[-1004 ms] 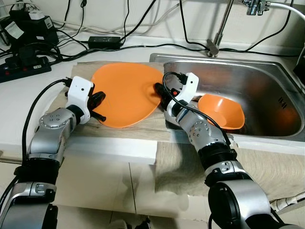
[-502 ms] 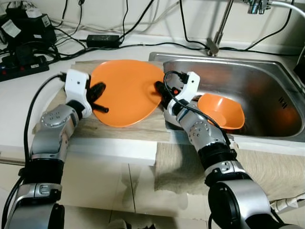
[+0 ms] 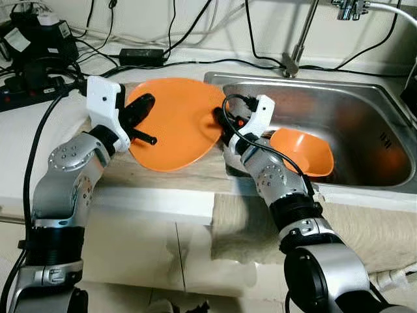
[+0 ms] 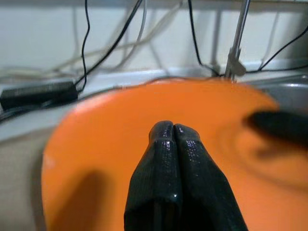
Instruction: Kitchen organization
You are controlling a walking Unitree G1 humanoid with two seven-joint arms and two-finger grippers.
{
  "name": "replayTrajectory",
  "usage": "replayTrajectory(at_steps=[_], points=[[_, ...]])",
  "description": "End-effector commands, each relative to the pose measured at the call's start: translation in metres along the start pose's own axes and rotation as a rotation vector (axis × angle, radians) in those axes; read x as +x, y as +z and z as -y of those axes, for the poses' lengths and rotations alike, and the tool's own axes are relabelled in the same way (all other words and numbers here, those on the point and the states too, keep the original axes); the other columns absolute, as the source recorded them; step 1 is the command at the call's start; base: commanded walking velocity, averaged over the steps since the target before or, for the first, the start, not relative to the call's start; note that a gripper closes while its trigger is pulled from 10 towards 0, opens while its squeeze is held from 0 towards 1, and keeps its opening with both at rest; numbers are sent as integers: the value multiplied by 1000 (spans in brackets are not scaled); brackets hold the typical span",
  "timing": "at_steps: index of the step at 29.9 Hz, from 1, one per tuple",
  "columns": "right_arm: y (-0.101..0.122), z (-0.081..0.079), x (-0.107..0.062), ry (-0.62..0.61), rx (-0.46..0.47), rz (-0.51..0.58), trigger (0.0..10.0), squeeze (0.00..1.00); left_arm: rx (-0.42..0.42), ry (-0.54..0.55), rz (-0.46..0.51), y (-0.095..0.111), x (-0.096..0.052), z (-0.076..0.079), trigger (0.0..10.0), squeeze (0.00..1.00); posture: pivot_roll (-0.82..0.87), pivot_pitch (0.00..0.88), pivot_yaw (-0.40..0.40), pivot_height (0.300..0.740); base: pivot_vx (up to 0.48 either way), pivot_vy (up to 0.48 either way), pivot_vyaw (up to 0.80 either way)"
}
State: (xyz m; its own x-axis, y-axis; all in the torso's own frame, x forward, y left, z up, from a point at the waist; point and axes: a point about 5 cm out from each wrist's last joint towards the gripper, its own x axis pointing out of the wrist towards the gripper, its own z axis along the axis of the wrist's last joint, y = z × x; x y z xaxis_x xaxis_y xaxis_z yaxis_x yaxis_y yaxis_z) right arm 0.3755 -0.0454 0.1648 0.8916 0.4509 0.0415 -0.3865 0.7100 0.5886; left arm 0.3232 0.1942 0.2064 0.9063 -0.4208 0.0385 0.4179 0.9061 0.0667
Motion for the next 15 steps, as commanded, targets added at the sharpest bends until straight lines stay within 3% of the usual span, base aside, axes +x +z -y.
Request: replayTrajectory(at_steps=[1,8,10,15], points=[[6,-21,8,45,-62,21,0,0,-11,0,-34,-6,-1,-1,10000,0,120,0,-20,740,0,0,0],[31,-19,9,44,-149,107,0,0,-26,5,-70,-18,-2,1,10000,0,112,0,-16,740,0,0,0],[45,-7,7,-9,-193,145,0,0,-35,14,-65,-20,-1,2,10000,0,107,0,-14,740,0,0,0],[75,5,5,-62,-212,219,0,0,-48,15,-51,-20,1,5,10000,0,101,0,-10,740,0,0,0]])
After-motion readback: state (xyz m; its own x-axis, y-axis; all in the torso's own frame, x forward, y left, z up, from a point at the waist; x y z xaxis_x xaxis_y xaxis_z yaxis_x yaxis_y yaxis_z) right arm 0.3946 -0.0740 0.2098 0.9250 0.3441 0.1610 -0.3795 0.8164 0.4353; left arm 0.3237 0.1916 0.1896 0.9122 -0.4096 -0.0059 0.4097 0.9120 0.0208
